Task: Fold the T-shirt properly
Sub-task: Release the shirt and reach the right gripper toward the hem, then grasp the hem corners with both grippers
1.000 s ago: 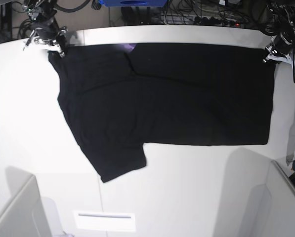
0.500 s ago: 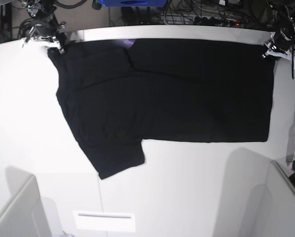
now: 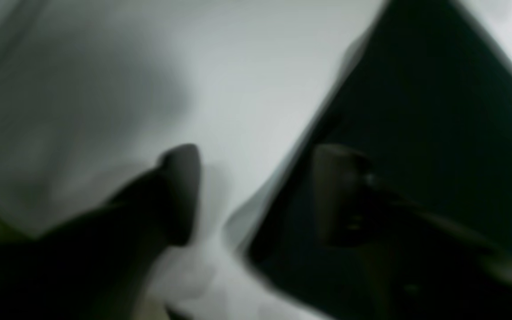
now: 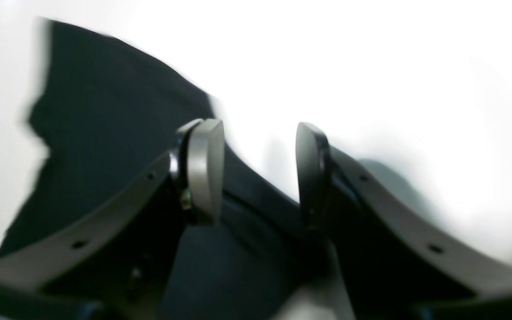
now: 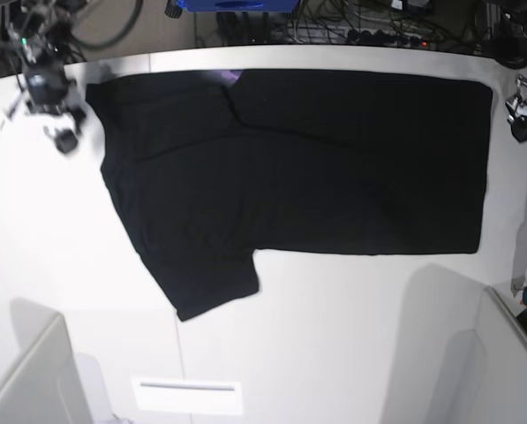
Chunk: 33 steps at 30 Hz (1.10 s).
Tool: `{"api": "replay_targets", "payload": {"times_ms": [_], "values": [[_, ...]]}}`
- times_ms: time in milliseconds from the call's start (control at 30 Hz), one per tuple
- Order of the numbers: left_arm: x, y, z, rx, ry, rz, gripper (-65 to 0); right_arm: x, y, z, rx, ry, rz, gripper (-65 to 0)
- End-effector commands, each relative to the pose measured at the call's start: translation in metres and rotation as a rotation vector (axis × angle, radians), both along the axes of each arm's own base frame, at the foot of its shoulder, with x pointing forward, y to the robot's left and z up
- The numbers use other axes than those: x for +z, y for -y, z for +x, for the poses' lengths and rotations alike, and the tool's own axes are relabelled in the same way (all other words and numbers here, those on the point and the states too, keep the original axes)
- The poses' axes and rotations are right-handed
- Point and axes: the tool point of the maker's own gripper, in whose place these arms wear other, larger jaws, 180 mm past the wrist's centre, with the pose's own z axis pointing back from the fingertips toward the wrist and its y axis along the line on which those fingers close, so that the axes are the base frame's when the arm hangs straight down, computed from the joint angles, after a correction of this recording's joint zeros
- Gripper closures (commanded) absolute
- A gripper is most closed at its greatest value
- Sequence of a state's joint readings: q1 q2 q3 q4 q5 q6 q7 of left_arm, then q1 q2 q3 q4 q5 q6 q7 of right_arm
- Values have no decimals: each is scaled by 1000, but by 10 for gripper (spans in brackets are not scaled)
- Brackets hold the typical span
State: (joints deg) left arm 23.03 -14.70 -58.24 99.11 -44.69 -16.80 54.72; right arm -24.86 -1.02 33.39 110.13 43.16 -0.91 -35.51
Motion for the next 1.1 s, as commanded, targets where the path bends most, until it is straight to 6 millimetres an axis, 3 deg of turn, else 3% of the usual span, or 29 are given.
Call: {"api": "replay_targets", "payload": {"times_ms": [0,133,267,367,500,700,933,1067], "values": [[21,0,11,-34,45,54,-245,15,-7,23,44,57,-33,-249],[31,20,32,-107,77,68,-13,33,-45,91,181,124,-124,-249],[23,34,42,-153,66,46,0,29,-66,163,260,110,-196,-264],[16,37,42,-173,28,69,0,18,-69,208,268,65,-166,-336],[10,30,36,-162,-24,119,0,0,-55,246,274,-26,-132,-359],[12,24,34,-154,-37,143,0,-38,-34,276,266,-165,-61,-360],[13,26,39,-158,-23,141,0,-47,-61,272,430,-199,2,-359],[18,25,46,-151,-1,140,-86,-58,-79,263,486,-239,-14,-357]]}}
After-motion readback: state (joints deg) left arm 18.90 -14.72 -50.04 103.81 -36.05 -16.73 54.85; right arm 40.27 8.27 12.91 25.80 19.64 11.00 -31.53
